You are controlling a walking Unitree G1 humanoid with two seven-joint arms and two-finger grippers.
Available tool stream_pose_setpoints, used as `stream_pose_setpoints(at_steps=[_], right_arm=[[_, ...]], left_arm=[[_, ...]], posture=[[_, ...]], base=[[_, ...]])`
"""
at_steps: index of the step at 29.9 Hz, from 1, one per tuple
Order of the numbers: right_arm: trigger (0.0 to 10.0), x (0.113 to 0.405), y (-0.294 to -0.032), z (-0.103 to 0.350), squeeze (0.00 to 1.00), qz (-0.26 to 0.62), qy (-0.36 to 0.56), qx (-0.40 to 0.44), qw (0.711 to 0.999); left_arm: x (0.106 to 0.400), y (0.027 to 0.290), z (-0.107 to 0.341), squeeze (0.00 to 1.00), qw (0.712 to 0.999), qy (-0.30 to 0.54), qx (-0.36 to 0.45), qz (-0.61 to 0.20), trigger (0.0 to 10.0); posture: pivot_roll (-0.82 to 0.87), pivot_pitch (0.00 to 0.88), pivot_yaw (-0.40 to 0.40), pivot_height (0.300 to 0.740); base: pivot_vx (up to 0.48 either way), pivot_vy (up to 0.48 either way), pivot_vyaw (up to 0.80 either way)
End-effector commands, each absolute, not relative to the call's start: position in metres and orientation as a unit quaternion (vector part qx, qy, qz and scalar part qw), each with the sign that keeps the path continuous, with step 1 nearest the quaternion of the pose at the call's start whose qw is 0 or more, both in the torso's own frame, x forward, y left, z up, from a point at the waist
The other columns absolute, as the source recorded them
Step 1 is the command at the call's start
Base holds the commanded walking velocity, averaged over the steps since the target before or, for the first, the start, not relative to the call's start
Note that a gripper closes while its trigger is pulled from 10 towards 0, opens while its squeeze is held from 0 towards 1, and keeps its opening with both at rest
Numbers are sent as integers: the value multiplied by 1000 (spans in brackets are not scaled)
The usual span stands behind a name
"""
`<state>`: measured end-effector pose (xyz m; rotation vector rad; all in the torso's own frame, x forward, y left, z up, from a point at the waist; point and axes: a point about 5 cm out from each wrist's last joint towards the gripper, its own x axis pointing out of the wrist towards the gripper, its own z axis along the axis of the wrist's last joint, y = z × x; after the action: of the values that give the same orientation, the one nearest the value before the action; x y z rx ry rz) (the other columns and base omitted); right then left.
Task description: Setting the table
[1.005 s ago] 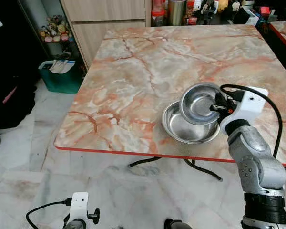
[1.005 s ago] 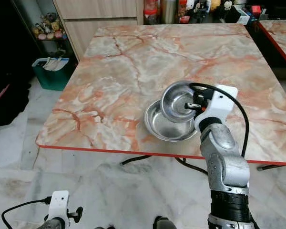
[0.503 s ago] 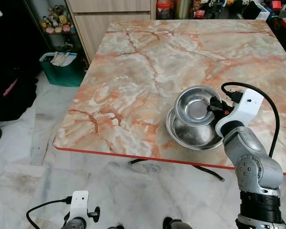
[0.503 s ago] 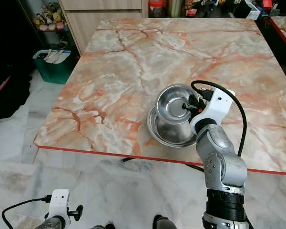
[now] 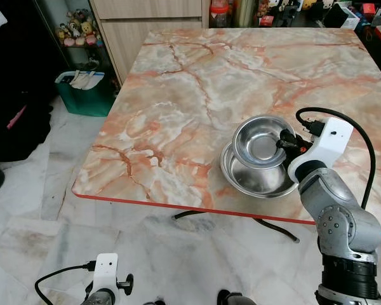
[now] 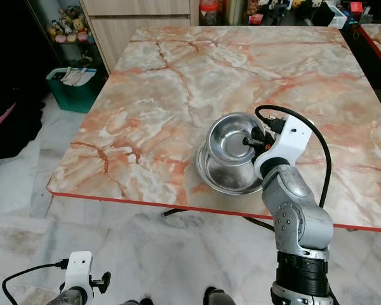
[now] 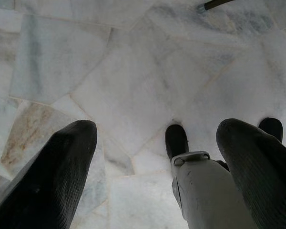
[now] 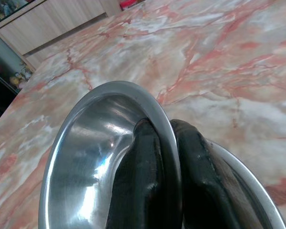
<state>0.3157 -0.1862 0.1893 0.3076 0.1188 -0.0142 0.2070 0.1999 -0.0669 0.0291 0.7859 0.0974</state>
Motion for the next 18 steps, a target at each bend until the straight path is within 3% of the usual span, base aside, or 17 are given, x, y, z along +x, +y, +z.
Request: stream_pose_setpoints(at_steps=[1, 18], right_arm=[[10000, 312, -184, 183, 0, 1, 79, 162, 984], [10000, 305, -182, 171, 0, 7, 114, 183, 977]], left_arm=[[200, 203, -71, 0, 917, 395, 18, 49, 10000], [200, 204, -70, 0, 917, 395, 17, 50, 10000]], posture=[[-85, 190, 72, 740], [-84, 192, 73, 740]], base=[[0, 0, 0], [0, 0, 0]])
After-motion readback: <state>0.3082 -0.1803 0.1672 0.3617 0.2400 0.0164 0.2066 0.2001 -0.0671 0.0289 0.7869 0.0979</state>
